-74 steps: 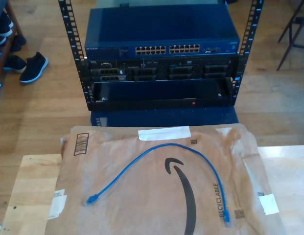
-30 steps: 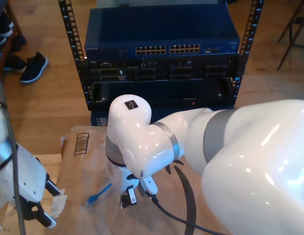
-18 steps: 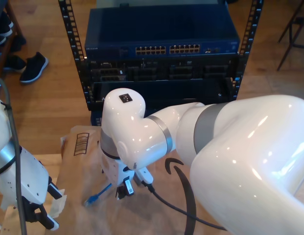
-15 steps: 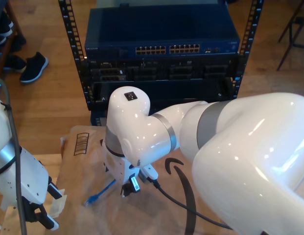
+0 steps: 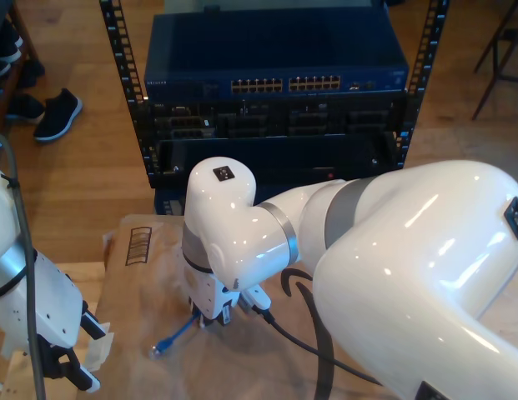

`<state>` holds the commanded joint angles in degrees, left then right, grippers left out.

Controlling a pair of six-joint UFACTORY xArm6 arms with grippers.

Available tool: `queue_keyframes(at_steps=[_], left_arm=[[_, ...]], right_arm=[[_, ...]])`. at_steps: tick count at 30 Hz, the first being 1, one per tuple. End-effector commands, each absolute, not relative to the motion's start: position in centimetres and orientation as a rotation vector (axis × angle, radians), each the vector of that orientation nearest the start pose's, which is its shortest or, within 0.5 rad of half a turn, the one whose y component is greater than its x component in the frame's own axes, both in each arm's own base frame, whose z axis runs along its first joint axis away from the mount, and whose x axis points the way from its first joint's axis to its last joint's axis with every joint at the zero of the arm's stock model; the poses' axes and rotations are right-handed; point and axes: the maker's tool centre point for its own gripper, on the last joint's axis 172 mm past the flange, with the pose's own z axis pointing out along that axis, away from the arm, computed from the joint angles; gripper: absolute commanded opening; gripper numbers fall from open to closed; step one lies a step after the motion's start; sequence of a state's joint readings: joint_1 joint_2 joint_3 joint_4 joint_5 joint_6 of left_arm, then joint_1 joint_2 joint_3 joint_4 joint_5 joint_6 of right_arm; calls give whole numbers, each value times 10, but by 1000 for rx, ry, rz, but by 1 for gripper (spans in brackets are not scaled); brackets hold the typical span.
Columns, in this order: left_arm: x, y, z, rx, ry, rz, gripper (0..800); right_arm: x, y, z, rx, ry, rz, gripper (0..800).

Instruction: Grab the cable and plug it in

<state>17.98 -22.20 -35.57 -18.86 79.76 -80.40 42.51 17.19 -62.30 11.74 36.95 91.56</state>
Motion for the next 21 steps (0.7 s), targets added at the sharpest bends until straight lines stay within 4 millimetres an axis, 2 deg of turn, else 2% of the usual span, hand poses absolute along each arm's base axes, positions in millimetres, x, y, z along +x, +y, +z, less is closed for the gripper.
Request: queue_keyframes(at_steps=[2, 5, 7, 11, 13, 15, 18, 21], left_arm=[[263, -1, 168, 1807, 2375, -742, 800], [265, -2, 170, 1799, 2372, -742, 800], [276, -11, 180, 1755, 2341, -753, 800], [309, -33, 222, 1671, 2237, -768, 800], [324, -45, 238, 1704, 2187, -763, 800], [337, -67, 251, 1764, 2125, -765, 800], [361, -112, 277, 1794, 2043, -780, 799], [390, -148, 311, 1800, 1986, -768, 799]], right_arm=[[391, 385, 84, -2580, 1437, 103, 1], [391, 384, 100, -2517, 1510, 101, 1], [392, 370, 118, -2478, 1547, 98, 1], [394, 300, 161, -2320, 1777, 161, 1], [396, 260, 184, -2196, 1888, 210, 1], [391, 222, 201, -2052, 1995, 274, 1], [372, 196, 228, -1938, 2047, 358, 1], [352, 196, 260, -1870, 2021, 462, 1]])
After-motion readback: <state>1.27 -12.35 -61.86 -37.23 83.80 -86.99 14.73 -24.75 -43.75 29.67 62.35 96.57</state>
